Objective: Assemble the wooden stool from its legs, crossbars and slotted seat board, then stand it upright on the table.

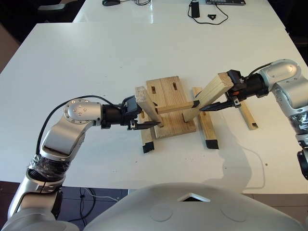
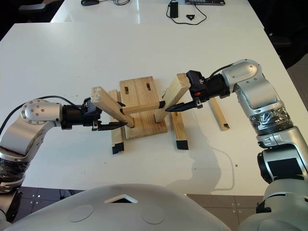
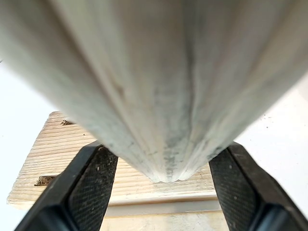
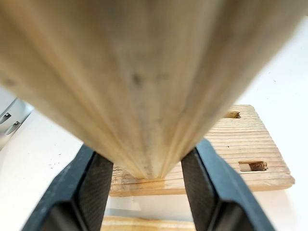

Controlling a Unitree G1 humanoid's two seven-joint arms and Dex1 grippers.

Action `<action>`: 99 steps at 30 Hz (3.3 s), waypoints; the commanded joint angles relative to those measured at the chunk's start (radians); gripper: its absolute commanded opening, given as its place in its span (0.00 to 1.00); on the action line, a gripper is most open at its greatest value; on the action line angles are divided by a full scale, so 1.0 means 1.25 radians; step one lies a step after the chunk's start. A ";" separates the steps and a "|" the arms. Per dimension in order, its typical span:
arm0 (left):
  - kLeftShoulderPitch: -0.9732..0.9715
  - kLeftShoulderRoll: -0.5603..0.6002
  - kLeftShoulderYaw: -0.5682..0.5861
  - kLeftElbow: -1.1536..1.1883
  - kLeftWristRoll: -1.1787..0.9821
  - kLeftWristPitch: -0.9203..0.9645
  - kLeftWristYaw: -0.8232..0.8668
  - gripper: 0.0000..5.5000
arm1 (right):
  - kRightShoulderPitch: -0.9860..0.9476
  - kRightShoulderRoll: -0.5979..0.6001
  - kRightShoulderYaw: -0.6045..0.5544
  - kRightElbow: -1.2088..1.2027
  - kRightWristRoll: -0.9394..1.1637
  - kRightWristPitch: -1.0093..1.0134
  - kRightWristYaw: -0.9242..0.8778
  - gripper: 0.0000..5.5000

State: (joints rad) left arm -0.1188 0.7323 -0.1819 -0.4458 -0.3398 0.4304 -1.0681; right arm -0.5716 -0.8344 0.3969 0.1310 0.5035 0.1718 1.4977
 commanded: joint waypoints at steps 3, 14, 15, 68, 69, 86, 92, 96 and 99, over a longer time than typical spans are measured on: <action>-0.112 -0.123 -0.161 -0.077 0.002 0.006 -0.003 0.57 | 0.044 0.123 0.187 -0.126 -0.127 0.070 -0.015 0.37; 0.038 -0.035 -0.138 -0.072 0.069 -0.043 0.002 0.57 | 0.124 0.055 0.150 -0.174 -0.141 0.027 -0.050 0.37; 0.052 -0.033 -0.140 -0.072 0.078 -0.049 0.004 0.57 | 0.132 0.048 0.152 -0.176 -0.147 0.020 -0.053 0.37; 0.215 0.047 -0.007 0.342 0.202 -0.312 0.116 0.57 | 0.216 0.068 -0.047 0.151 -0.389 -0.187 -0.247 0.58; 0.215 0.050 -0.001 0.350 0.200 -0.312 0.118 0.57 | 0.219 0.059 -0.053 0.164 -0.391 -0.193 -0.250 0.58; 0.195 0.033 0.053 0.369 0.134 -0.295 0.146 0.57 | 0.265 -0.041 -0.140 0.250 -0.384 -0.275 -0.289 0.58; 0.183 0.000 0.074 0.232 0.048 -0.193 0.152 0.57 | 0.292 -0.053 -0.157 0.114 -0.378 -0.243 -0.278 0.58; 0.156 -0.025 0.080 0.117 -0.004 -0.112 0.169 0.57 | 0.339 -0.081 -0.172 -0.010 -0.355 -0.209 -0.245 0.58; 0.143 -0.048 0.037 0.044 0.000 -0.075 0.179 0.57 | 0.367 -0.096 -0.171 -0.085 -0.340 -0.185 -0.213 0.58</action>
State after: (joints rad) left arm 0.0799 0.6916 -0.0920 -0.3299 -0.3448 0.3022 -0.8545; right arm -0.1335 -0.9293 0.1879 0.0854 0.0610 -0.0815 1.2030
